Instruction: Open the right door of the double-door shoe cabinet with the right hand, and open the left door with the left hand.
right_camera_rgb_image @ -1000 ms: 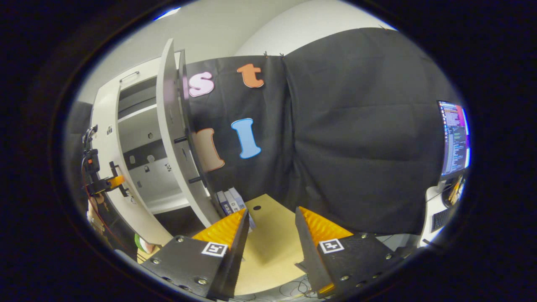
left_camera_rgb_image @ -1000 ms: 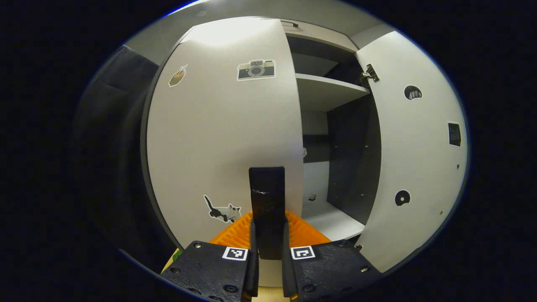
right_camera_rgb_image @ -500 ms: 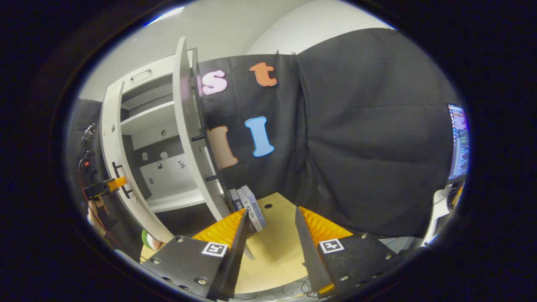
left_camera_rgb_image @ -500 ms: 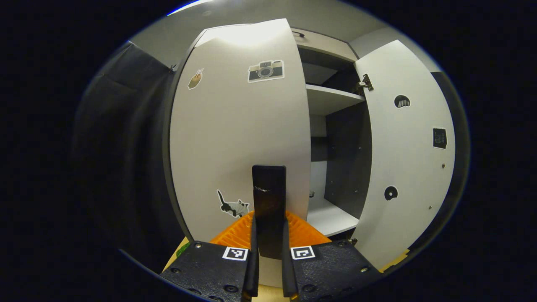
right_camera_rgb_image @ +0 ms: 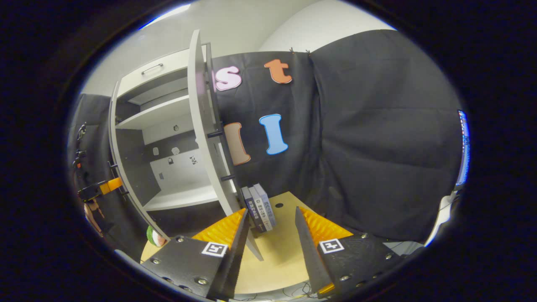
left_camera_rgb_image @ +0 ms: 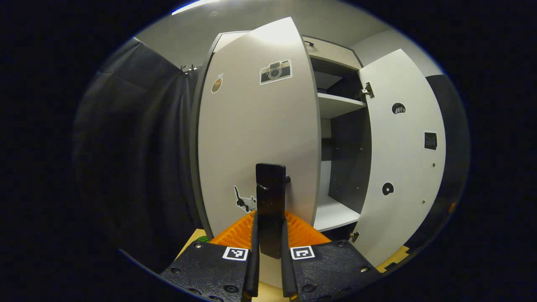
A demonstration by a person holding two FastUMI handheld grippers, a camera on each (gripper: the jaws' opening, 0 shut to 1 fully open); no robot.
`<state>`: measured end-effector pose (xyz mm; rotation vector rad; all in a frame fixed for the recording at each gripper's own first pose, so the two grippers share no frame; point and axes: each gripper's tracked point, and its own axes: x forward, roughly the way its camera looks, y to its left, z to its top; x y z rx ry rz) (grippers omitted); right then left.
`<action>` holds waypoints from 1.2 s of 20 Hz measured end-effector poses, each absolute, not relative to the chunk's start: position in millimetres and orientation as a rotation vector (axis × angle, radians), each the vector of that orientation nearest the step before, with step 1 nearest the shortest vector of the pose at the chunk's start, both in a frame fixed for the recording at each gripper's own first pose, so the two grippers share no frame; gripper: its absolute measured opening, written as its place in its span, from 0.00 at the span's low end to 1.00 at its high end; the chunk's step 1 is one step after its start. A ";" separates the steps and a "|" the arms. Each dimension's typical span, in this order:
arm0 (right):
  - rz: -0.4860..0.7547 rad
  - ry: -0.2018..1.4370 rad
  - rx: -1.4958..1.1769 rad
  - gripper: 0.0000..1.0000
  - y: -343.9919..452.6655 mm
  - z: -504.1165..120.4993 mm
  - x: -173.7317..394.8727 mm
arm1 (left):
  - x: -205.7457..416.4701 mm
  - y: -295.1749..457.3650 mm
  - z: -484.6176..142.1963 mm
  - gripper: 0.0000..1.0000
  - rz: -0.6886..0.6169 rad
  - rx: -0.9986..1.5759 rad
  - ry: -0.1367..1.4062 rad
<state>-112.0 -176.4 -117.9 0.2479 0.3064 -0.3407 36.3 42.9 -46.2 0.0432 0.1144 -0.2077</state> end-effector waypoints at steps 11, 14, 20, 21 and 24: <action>-0.229 0.321 0.220 0.65 -151.1 -127.9 -84.5 | 16.6 112.9 -39.2 0.08 -0.022 0.121 0.113; -0.207 0.317 0.209 0.65 -146.5 -127.2 -77.9 | 14.5 143.2 -37.8 0.00 0.061 0.136 0.129; -0.187 0.320 0.184 0.65 -143.8 -129.1 -73.0 | 15.3 165.7 -39.1 0.00 0.018 0.076 0.115; -0.185 0.321 0.178 0.65 -144.2 -129.8 -72.7 | 14.4 169.0 -37.8 0.00 0.012 0.071 0.116; -0.185 0.319 0.164 0.65 -147.3 -129.6 -72.9 | 14.7 170.5 -39.4 0.00 -0.017 0.077 0.112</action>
